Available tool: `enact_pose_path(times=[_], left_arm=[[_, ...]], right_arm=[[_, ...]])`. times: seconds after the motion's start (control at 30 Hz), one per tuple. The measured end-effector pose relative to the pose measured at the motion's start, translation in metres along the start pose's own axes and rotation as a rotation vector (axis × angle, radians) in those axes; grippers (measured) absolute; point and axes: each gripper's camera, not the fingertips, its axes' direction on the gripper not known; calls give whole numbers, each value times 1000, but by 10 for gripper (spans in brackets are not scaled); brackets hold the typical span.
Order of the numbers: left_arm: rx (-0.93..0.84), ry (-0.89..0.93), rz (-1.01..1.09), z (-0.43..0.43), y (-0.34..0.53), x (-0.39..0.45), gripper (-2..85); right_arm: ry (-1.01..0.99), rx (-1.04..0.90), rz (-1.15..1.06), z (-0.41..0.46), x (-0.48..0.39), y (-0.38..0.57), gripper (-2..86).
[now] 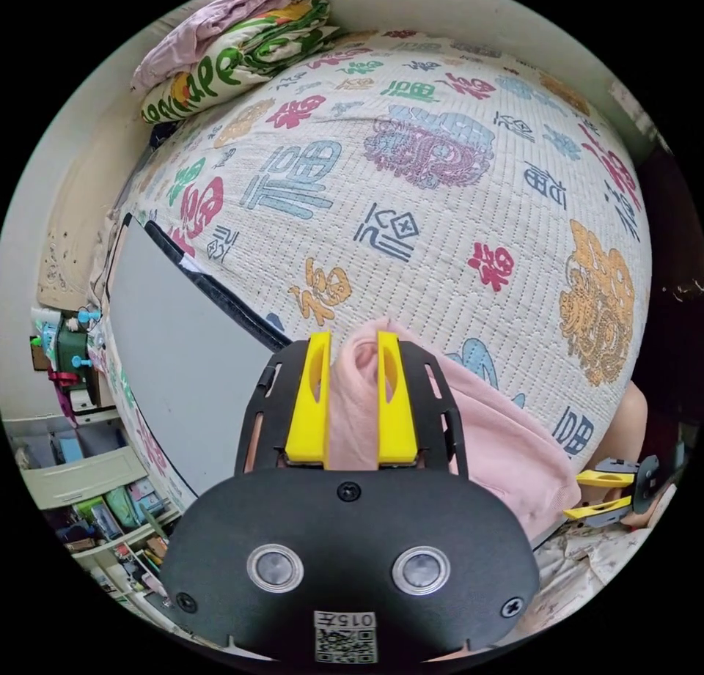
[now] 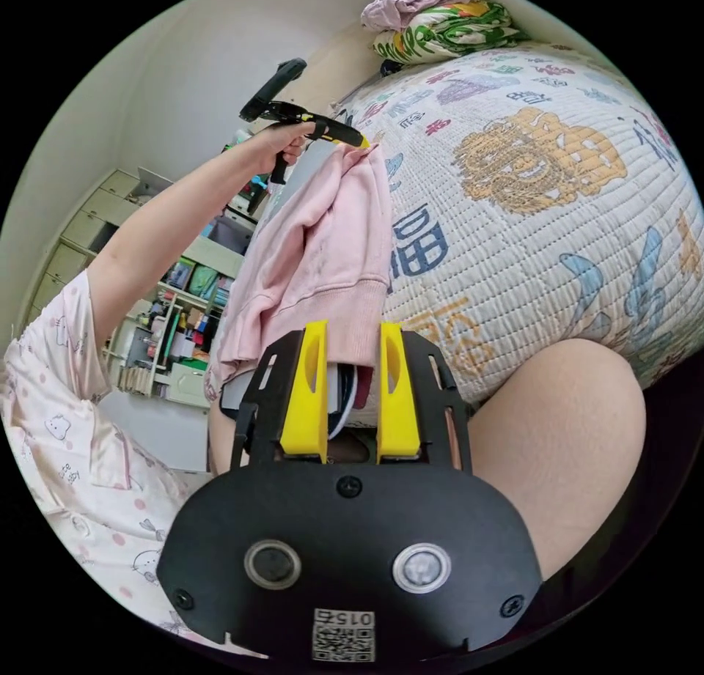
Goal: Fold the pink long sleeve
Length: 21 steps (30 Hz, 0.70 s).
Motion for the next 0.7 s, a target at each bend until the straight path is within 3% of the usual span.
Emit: enact_pose_path(times=[0.2, 0.3, 0.43, 0.7], left_arm=[[-61, 41, 78, -47, -20, -6, 106], [-111, -31, 103, -53, -26, -8, 112], [-49, 28, 78, -66, -28, -5, 86], [-81, -143, 104, -52, -16, 30, 42]], right_arm=[[-39, -1, -1, -26, 3, -14, 94], [-49, -12, -5, -34, 1, -18, 88], [-34, -10, -22, -42, -7, -16, 85], [-41, -17, -17, -40, -14, -1, 52]])
